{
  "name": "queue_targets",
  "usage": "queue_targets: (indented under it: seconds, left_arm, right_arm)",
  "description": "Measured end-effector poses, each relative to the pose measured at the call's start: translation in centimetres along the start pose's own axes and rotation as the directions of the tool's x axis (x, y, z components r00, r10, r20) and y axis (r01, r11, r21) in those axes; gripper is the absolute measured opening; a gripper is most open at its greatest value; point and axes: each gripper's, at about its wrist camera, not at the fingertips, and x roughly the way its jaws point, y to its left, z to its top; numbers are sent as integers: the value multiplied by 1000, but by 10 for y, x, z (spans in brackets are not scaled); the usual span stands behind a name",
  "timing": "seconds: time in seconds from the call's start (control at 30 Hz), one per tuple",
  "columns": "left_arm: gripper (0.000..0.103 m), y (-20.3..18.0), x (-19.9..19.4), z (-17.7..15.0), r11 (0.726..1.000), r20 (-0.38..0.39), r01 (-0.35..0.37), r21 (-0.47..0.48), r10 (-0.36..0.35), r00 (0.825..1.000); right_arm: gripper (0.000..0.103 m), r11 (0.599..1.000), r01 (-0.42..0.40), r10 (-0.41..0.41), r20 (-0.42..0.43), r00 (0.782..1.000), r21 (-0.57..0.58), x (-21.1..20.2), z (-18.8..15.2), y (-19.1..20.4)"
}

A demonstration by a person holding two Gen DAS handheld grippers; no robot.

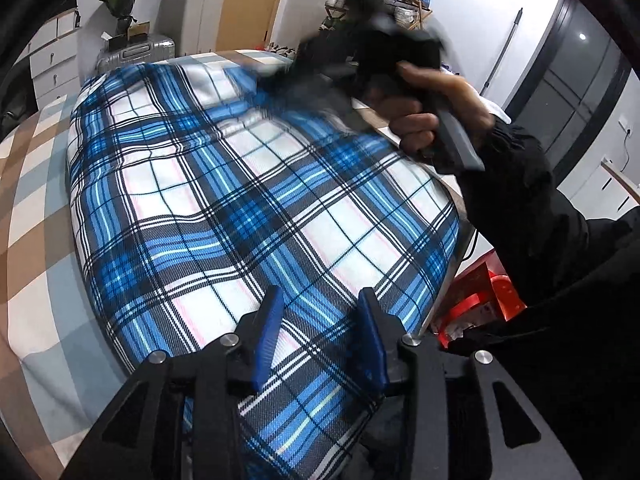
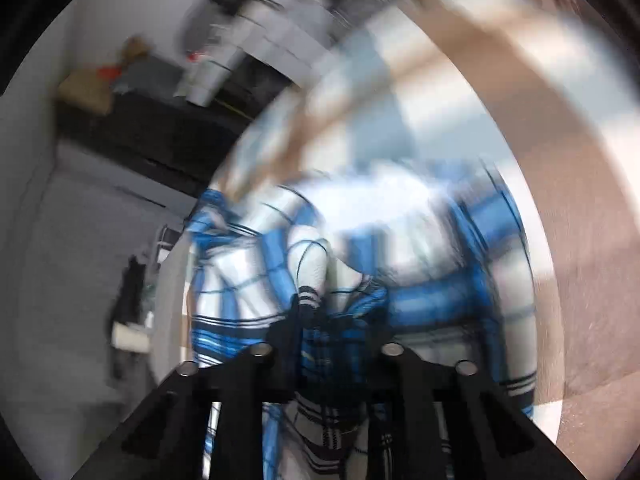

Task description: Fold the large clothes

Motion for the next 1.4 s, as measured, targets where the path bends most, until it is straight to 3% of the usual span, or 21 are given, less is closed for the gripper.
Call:
queue_targets:
  seconds: [0.03, 0.07, 0.13, 0.17, 0.2, 0.27, 0.4, 0.5, 0.57, 0.63, 0.77, 0.8, 0.87, 0.93, 0.97, 1.07, 1.13, 1.2, 1.3, 1.37, 1.4]
  left_arm:
    - [32, 0, -1, -1, 1000, -1, 1, -3, -1, 1000]
    - [32, 0, -2, -2, 1000, 0, 5, -7, -5, 1000]
    - [33, 1, -3, -4, 1000, 0, 14, -16, -14, 1000]
    - [33, 0, -3, -4, 1000, 1, 17, -17, -17, 1000]
    - [33, 0, -4, -4, 1000, 1, 17, -16, -17, 1000]
    - [33, -2, -5, -3, 1000, 4, 14, -14, -14, 1000]
    - [33, -5, -9, -4, 1000, 9, 15, -15, -15, 1000]
    - [33, -7, -12, -5, 1000, 10, 15, -14, -14, 1000]
    - [33, -9, -14, -7, 1000, 12, 15, -11, -15, 1000]
    - [33, -10, -14, -7, 1000, 15, 19, -11, -19, 1000]
    - [33, 1, -10, 4, 998, 17, 47, -34, -47, 999]
    - [33, 10, -8, 9, 996, 27, 68, -56, -67, 997]
    - [33, 29, -21, 23, 976, 102, 147, -159, -132, 986]
    - [36, 45, -34, 38, 946, 180, 196, -257, -153, 972]
    - [47, 52, -37, 45, 933, 214, 212, -290, -152, 965]
    - [52, 67, -41, 72, 902, 304, 201, -381, -83, 949]
    - [52, 68, -30, 86, 888, 305, 244, -390, -126, 944]
    - [52, 66, -15, 96, 895, 261, 231, -381, -135, 956]
    - [52, 64, 13, 104, 903, 148, 126, -411, -70, 986]
    - [51, 76, 27, 102, 874, 99, 55, -483, -8, 995]
    - [42, 80, 28, 99, 860, 102, 55, -508, -3, 995]
  right_arm:
    - [14, 993, -13, 18, 42, 999, -119, -10, -5, 23]
    - [14, 942, -44, 71, 70, 995, -332, -23, -20, 64]
    - [17, 812, -45, 68, 17, 998, -583, -28, -51, 110]
    - [21, 752, -60, 53, -29, 998, -657, -24, -65, 124]
    - [23, 727, -72, 41, -61, 997, -683, -19, -74, 130]
    - [30, 738, -77, 10, -103, 995, -671, -7, -80, 128]
    - [27, 824, -24, -18, -69, 997, -566, -8, -63, 106]
    - [20, 851, 154, -167, 18, 986, -502, -22, -42, 78]
    - [40, 896, 210, -234, -13, 972, -391, -22, -28, 45]
    - [61, 956, 117, -150, -108, 983, -268, -22, -22, 16]
    - [58, 997, 5, -12, -98, 995, -72, -26, -24, -17]
    - [54, 996, 29, -37, -99, 994, -88, -22, -28, -13]
    - [12, 979, 76, -90, -69, 994, -187, -19, -36, 9]
    - [11, 947, 80, -88, -12, 996, -310, -23, -49, 41]
    - [11, 927, 61, -63, 6, 998, -371, -27, -57, 57]
    - [12, 782, 135, -133, 50, 990, -609, -23, -96, 111]
    - [14, 735, 133, -164, 16, 986, -665, -12, -110, 122]
    - [14, 724, 139, -184, 5, 983, -676, -6, -117, 125]
    - [15, 739, 140, -198, -13, 980, -659, -4, -119, 121]
    - [19, 752, 114, -180, -35, 983, -649, -7, -119, 119]
    - [21, 754, 83, -159, -59, 985, -651, -10, -120, 119]
